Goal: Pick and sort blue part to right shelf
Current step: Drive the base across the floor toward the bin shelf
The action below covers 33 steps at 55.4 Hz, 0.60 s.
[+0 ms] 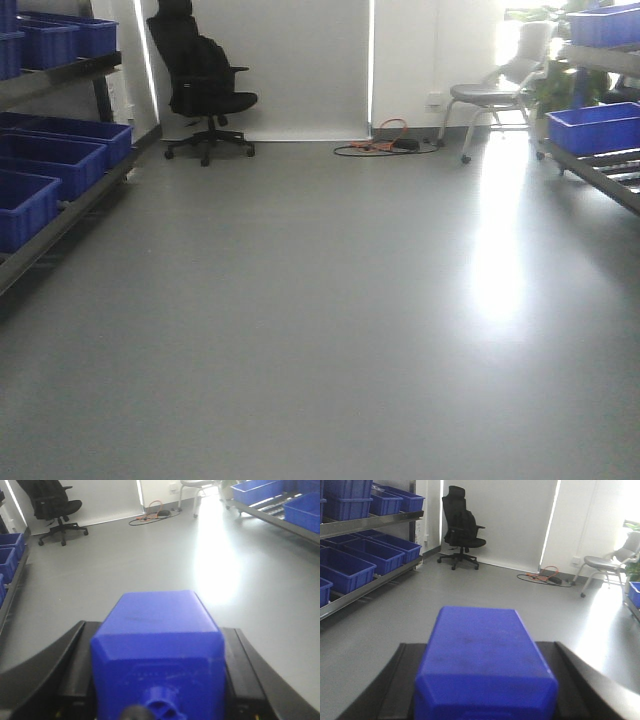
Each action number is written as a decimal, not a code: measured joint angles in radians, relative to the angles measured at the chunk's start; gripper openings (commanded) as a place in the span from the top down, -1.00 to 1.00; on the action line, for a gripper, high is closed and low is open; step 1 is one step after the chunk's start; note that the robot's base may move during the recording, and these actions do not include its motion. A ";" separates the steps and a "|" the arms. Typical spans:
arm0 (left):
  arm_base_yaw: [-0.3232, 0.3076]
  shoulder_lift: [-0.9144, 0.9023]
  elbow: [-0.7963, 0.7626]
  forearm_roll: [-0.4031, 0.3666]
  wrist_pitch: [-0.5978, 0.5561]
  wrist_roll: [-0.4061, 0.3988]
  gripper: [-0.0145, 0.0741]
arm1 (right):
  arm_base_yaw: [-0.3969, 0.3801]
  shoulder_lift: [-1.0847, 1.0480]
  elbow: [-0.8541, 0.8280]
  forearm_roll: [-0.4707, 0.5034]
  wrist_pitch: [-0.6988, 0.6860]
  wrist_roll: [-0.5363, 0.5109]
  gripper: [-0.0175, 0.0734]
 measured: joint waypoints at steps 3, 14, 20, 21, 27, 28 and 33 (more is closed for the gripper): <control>0.000 0.000 0.000 0.000 0.000 0.000 0.01 | 0.000 0.000 0.000 0.000 0.000 0.000 0.15; 0.000 0.000 0.000 0.000 0.000 0.000 0.01 | 0.000 0.000 0.000 0.000 0.000 0.000 0.15; 0.000 0.000 0.000 0.000 0.000 0.000 0.01 | 0.000 0.000 0.000 0.000 0.000 0.000 0.15; 0.000 0.000 0.000 0.000 0.000 0.000 0.01 | 0.000 0.000 0.000 0.000 0.000 0.000 0.15; 0.000 0.000 0.000 0.000 0.000 0.000 0.01 | 0.000 0.000 0.000 0.000 0.000 0.000 0.15; 0.000 0.000 0.000 0.000 0.000 0.000 0.01 | 0.000 0.000 0.000 0.000 0.000 0.000 0.15; 0.000 0.000 0.000 0.000 0.000 0.000 0.01 | 0.000 0.000 0.000 0.000 0.000 0.000 0.15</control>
